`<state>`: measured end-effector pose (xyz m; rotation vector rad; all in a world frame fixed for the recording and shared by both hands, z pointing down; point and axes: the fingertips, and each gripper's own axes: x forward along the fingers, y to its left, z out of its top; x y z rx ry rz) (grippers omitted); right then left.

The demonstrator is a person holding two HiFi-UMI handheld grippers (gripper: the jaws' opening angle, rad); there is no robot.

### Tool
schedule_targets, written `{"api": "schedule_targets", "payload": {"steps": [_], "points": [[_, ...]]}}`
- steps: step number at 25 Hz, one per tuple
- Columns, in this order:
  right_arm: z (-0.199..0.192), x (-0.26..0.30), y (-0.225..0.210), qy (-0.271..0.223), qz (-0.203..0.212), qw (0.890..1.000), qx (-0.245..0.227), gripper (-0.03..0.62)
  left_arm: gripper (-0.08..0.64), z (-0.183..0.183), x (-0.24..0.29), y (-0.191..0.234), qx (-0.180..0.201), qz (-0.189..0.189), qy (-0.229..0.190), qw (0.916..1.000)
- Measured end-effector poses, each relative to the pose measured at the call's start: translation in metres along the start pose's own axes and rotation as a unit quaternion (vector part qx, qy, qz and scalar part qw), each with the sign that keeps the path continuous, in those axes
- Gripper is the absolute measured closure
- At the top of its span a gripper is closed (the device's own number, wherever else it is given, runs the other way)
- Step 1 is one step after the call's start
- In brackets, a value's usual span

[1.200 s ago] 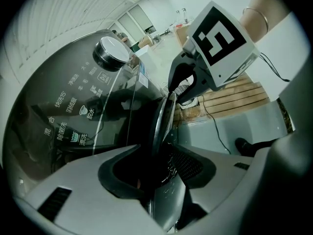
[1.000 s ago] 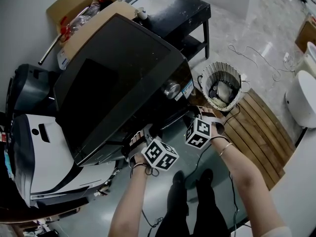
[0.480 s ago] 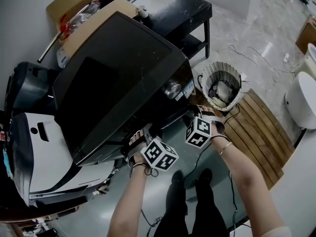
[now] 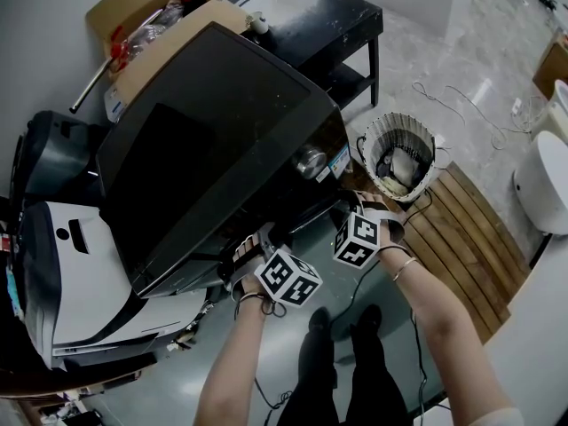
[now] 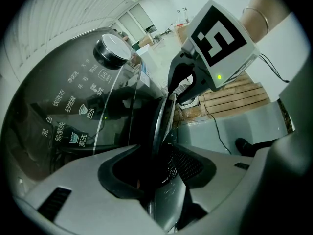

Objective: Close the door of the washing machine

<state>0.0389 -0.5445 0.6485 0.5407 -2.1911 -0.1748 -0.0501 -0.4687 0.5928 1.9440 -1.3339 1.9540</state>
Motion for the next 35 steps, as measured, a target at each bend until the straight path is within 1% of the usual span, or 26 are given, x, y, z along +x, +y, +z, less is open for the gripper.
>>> {"api": "schedule_targets", "payload": {"steps": [7,17,35], "points": [[-0.0004,0.0002,-0.0007,0.002,-0.01,1.0,0.005,0.448,0.339,0.0008,0.0004,0.0006,-0.002,0.001,0.002,1.0],[-0.0007,-0.0002,0.0004,0.004,-0.012,1.0,0.005,0.449,0.339,-0.0003,0.0003,-0.0003,-0.003,-0.001,0.006,1.0],[-0.0003,0.0008,-0.0009,-0.002,-0.01,1.0,-0.012,0.453,0.339,-0.0004,0.0011,0.0006,-0.002,0.0,0.008,1.0]]}}
